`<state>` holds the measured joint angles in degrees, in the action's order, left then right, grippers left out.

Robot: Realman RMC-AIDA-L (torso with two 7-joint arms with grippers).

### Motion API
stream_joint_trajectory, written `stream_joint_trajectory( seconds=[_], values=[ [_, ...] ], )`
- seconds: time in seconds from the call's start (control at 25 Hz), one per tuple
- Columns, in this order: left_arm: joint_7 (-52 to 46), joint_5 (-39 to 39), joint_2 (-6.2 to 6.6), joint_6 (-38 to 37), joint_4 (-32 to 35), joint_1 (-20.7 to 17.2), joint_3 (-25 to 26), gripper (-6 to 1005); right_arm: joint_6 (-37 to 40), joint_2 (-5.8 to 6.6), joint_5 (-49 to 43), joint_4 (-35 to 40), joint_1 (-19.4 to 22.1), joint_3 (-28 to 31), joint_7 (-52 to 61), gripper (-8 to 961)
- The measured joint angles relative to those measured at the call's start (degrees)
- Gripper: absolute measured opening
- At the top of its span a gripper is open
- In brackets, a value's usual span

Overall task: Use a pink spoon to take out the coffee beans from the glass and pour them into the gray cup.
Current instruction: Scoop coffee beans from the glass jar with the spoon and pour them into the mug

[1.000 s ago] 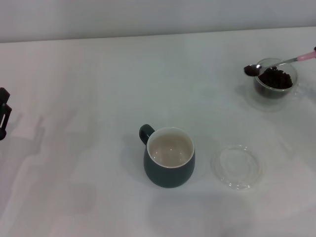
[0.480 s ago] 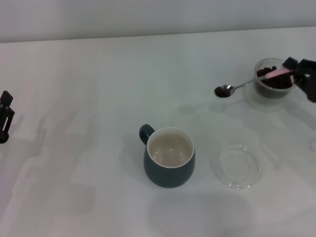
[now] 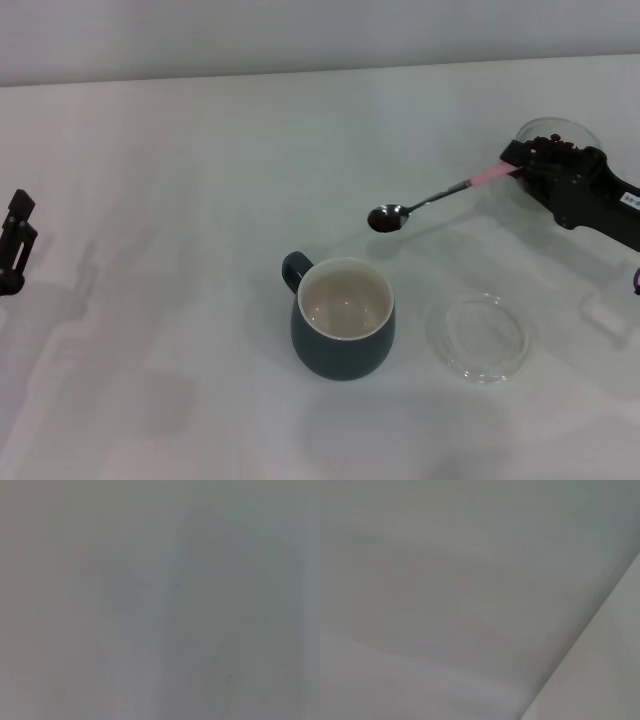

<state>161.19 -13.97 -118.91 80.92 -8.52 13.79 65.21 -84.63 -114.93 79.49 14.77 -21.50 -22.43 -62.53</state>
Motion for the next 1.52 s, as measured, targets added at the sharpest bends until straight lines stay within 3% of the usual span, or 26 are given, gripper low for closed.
stream_joint_trajectory(
  seconds=[0.56,1.52],
  values=[
    [0.0,0.0,0.15,-0.6,0.5,1.1,0.1,518,-2.0,-0.28,-0.4,-4.3,-3.0,-3.1,-5.0,154],
    [0.6,-0.5,0.17,-2.2,1.6,2.0,0.4,518,-6.6,0.08,-0.6,-2.5,-1.8,-4.5,-25.9,154]
  ],
)
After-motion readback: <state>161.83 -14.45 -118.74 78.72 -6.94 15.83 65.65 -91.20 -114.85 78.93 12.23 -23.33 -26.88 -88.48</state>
